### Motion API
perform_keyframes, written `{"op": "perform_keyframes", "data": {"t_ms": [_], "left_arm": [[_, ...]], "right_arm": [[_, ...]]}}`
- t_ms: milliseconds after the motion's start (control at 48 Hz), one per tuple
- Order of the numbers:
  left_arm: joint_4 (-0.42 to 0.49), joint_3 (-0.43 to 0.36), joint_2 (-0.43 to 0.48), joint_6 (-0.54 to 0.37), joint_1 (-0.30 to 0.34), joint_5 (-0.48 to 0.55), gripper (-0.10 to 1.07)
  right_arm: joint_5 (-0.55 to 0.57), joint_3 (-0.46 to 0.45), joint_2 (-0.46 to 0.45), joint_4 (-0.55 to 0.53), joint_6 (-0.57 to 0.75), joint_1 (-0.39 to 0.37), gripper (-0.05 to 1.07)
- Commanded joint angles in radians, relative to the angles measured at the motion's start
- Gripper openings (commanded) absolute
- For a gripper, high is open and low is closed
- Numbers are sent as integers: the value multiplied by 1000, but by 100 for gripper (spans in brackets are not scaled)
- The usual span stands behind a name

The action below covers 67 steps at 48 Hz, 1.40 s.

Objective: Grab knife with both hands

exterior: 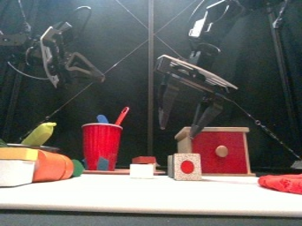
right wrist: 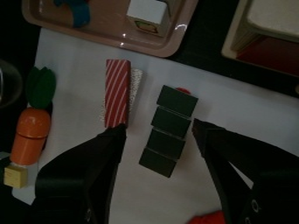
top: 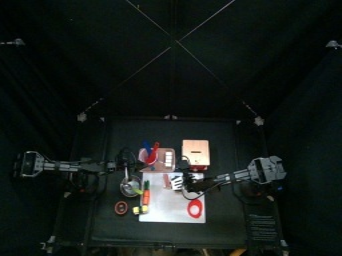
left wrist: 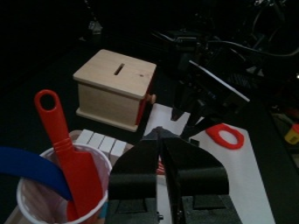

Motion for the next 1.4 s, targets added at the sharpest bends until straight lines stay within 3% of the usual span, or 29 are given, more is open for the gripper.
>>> {"op": "perform_keyframes", "data": {"t_ms": [0,188,312,521,688,958,1062,1208,1375], "left_arm": [[-2,-8,-3,2,2,-9,39],[0,18,-61,3,-8,-11,39],[-2,49,-140,0,-11,-8,39],[-5,66,-213,-2,-11,21,39],[-3,60,-216,-3,-8,37,39],[-5,60,-216,-2,2,40,39],[-5,60,-216,-3,12,40,39],[-5,58,-218,-2,15,40,39],[-5,58,-218,-3,18,52,39]], "right_arm": [[-3,-21,-44,-71,-3,3,94],[-23,-37,-121,-287,-110,12,94],[-83,-49,-178,-267,-245,-18,94],[-259,-58,-224,-35,-545,-199,94],[-281,-107,-213,207,-824,-316,94],[-132,-281,-112,577,-1276,-433,94],[-52,-387,-38,712,-1463,-489,94],[58,-551,48,831,-1646,-566,94],[206,-744,166,934,-1766,-637,94]]}}
